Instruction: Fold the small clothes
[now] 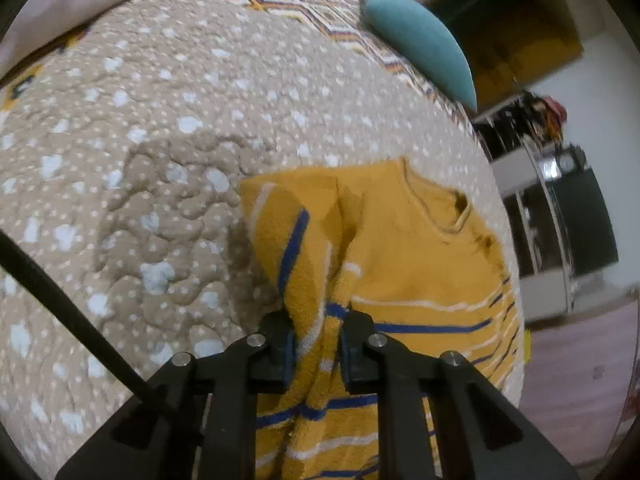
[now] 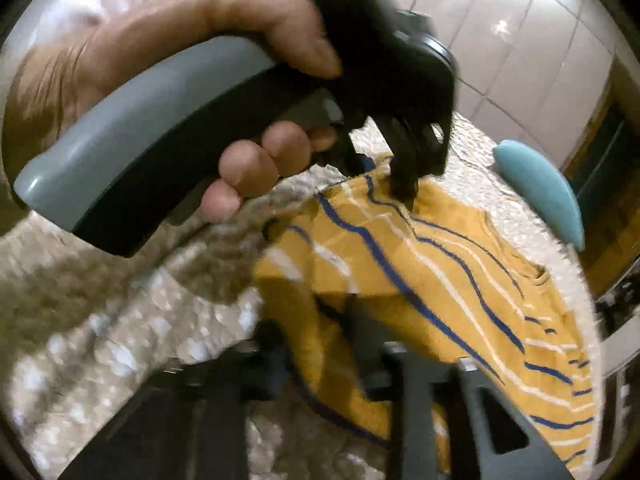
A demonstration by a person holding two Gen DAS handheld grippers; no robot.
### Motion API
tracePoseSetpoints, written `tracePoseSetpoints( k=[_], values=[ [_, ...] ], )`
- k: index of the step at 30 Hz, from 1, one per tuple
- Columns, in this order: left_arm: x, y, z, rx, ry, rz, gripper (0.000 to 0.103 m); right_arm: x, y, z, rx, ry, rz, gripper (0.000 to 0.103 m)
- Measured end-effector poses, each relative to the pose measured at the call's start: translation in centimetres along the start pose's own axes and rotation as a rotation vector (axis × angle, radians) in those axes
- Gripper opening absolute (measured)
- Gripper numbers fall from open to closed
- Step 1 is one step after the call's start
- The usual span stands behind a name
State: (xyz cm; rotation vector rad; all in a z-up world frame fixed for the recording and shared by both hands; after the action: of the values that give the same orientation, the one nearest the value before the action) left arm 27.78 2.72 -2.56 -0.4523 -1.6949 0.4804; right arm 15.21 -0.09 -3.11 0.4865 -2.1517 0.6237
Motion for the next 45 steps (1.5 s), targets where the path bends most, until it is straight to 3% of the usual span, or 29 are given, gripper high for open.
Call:
tracePoseSetpoints(
  k=[5, 10, 15, 18, 21, 23, 25, 27, 33, 35, 38, 41, 42, 44, 45],
  values=[
    [1.7, -6.8, -0.3, -0.093, -0.033, -0.082, 0.014, 2.7, -3.8, 0.5, -0.141, -0.083, -0.095, 0.016],
    [0.5, -20.5, -0.3, -0.31, -0.023, -0.113, 0.014, 7.6, -9.6, 2.4, -0.265, -0.203, -0.049, 0.013],
    [-5.3, -31.3, 1.2, -0.447, 0.01, -0.154, 0.018, 11.6, -19.0, 8.4, -0.489, -0.263, 0.063, 0.013],
    [-8.4, -34.2, 2.6, -0.445, 0.055, -0.116, 0.017, 10.9, -24.4, 14.2, -0.695, -0.204, 0.043, 0.013],
    [-8.5, -34.9, 4.7, -0.484, 0.067, -0.112, 0.019, 8.1, -27.8, 19.9, -0.892, -0.122, -0.025, 0.012],
    [-7.1, -34.1, 5.5, -0.493, 0.04, -0.128, 0.027, 6.7, -28.3, 22.1, -0.969, -0.104, -0.107, 0.012],
    [-5.0, -32.2, 5.9, -0.475, -0.02, -0.16, 0.047, 6.3, -28.0, 22.7, -0.988, -0.112, -0.149, 0.014],
    [-3.2, -29.7, 6.5, -0.456, -0.069, -0.209, 0.056, 6.8, -27.7, 22.6, -0.979, -0.126, -0.152, 0.02],
    [-0.1, -21.1, 9.6, -0.411, -0.106, -0.316, 0.057, 13.0, -29.1, 25.0, -1.05, -0.232, -0.123, 0.042],
    [-0.2, -19.8, 10.4, -0.389, -0.1, -0.307, 0.057, 13.7, -30.8, 24.4, -1.066, -0.259, -0.103, 0.06],
    [-1.1, -19.5, 11.7, -0.356, -0.079, -0.253, 0.057, 12.4, -32.4, 21.1, -1.03, -0.254, -0.172, 0.068],
    [-2.9, -21.5, 12.7, -0.394, -0.085, -0.234, 0.057, 7.3, -34.0, 18.2, -0.986, -0.116, -0.227, 0.068],
    [-3.5, -21.9, 13.0, -0.408, -0.083, -0.237, 0.057, 5.2, -33.9, 17.7, -0.983, -0.056, -0.303, 0.066],
    [-5.7, -22.9, 13.6, -0.431, -0.056, -0.244, 0.057, 2.4, -33.4, 17.4, -0.996, 0.012, -0.451, 0.021],
    [-6.6, -23.0, 13.9, -0.435, -0.034, -0.241, 0.057, 2.3, -33.3, 17.5, -0.999, 0.015, -0.464, 0.021]
  ],
)
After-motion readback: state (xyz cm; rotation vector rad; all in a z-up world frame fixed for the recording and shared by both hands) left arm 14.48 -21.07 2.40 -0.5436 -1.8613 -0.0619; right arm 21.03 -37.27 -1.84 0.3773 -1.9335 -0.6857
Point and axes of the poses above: each gripper's, at about its wrist camera, not at the fingertips, and x roughly against the way its jaws point, y to its left, z to its underside, the point moved 7 cm from there along -x, roughly the way its jaws point, and after that the axes turned 10 degrees about y, right-handed, at the moved point
